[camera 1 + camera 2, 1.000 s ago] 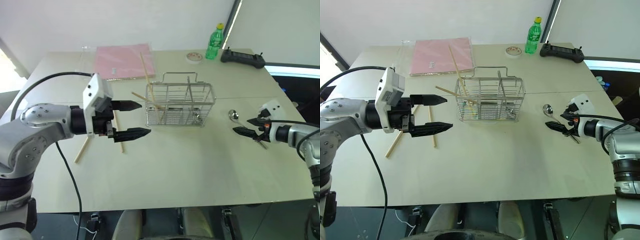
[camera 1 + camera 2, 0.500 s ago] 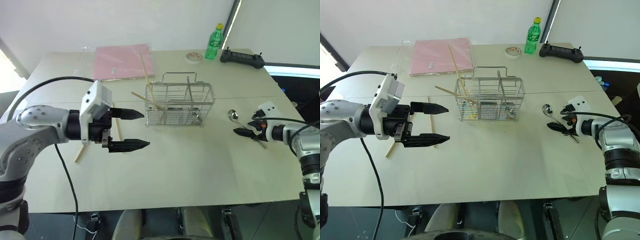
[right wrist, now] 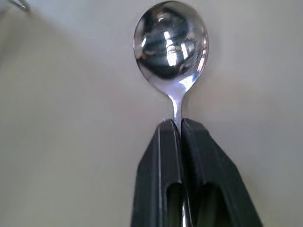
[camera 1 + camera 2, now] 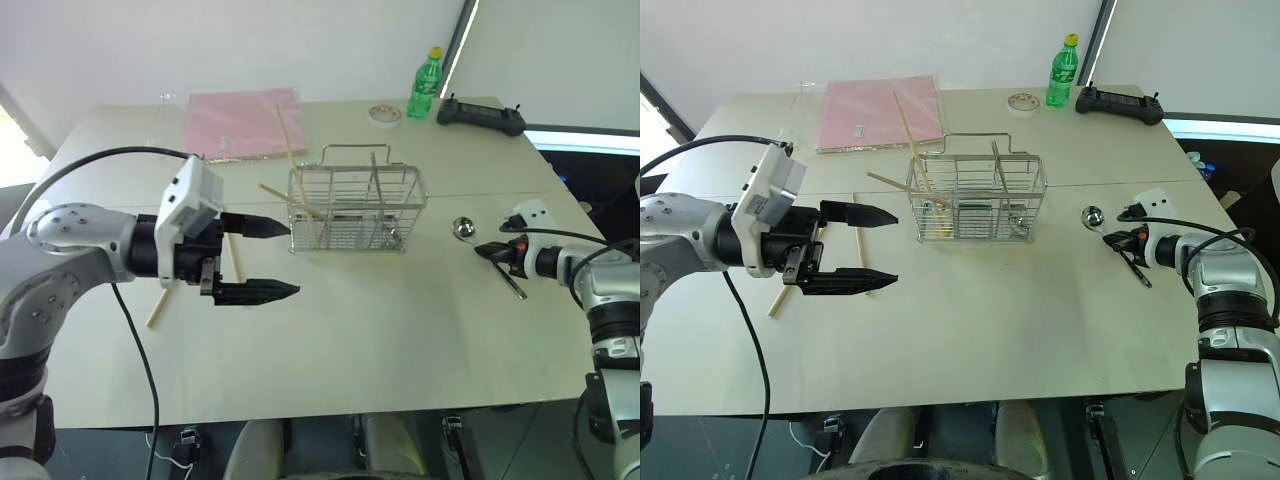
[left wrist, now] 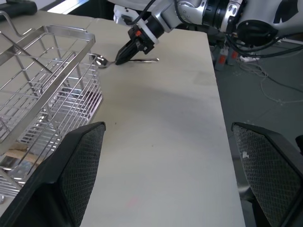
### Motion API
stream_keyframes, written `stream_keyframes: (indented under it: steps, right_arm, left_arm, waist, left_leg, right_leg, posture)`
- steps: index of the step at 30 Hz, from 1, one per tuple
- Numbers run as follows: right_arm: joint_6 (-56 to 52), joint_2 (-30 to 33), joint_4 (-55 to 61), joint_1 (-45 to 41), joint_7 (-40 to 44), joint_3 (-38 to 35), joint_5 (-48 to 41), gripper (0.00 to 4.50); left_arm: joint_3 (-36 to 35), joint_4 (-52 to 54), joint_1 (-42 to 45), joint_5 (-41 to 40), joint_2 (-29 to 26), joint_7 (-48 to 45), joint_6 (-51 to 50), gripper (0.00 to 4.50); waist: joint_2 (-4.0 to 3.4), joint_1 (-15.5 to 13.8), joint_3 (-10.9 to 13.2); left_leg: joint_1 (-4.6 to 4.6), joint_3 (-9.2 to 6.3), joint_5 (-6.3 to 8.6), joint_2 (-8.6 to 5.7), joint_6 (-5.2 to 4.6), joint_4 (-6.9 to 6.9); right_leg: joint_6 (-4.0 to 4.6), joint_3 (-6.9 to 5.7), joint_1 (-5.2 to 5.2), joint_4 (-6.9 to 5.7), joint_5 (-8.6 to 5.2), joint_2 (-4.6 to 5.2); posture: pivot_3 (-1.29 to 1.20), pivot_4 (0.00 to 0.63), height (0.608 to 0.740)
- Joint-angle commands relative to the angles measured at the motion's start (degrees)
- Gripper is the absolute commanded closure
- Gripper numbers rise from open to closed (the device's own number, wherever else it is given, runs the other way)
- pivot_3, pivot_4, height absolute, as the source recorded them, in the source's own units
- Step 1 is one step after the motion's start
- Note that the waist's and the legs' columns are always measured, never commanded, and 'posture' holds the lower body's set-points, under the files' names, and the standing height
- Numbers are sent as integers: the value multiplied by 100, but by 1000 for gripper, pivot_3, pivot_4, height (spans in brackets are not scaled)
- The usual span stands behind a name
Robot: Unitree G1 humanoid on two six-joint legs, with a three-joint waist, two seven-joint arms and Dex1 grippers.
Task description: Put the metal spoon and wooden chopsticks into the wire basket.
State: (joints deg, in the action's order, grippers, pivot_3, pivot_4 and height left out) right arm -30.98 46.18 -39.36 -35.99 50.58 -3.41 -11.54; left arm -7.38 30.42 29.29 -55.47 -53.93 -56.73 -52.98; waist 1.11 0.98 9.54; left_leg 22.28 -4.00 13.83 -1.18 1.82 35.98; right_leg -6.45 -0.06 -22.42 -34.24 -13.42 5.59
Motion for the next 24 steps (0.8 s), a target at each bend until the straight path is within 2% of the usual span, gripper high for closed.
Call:
stream_keyframes:
  steps: [1,4,8,13,18,24]
  right_arm:
    - [10,22,183,133,14,-109,1,4446]
    - [187,80,516,368,-12,-166,23,4446]
    - [331,174,1678,954,-42,-439,-111,4446]
    - [-255,45,3284,1371,-501,-1321,-743,4446]
    - [-981,-316,4772,1054,-1534,-2263,-1484,4446]
    - [-1569,-1112,5644,-110,-2729,-2517,-2360,4446]
  left_arm:
    - [-1,63,98,36,20,56,106,0]
    - [13,17,138,91,55,108,144,0]
    - [6,-96,229,186,136,228,187,0]
    - [-19,-263,364,310,295,452,281,0]
    - [-83,-503,549,457,451,690,392,0]
    - [-51,-877,824,683,616,784,597,0]
  waist:
    - [0,-2,0]
    - [0,-6,0]
    - [0,-32,0]
    - [-12,-30,7]
    - [-12,-20,7]
    - [-12,-26,8]
  left_leg:
    - [0,0,0,0,0,0]
    - [0,-1,0,0,0,-1]
    - [3,-2,0,0,0,-4]
    - [5,-2,0,-1,0,1]
    - [0,-5,0,2,0,0]
    - [4,-7,0,2,0,-3]
  right_leg:
    - [0,0,0,0,0,0]
    - [0,0,0,0,0,0]
    - [-2,0,-1,1,-1,0]
    - [-3,1,-3,-2,-1,0]
    - [-2,0,-2,-6,0,-3]
    - [-1,0,-5,-2,0,-4]
  posture:
    - [0,150,721]
    - [0,150,721]
    - [0,150,721]
    - [0,150,721]
    - [0,150,721]
    - [0,150,721]
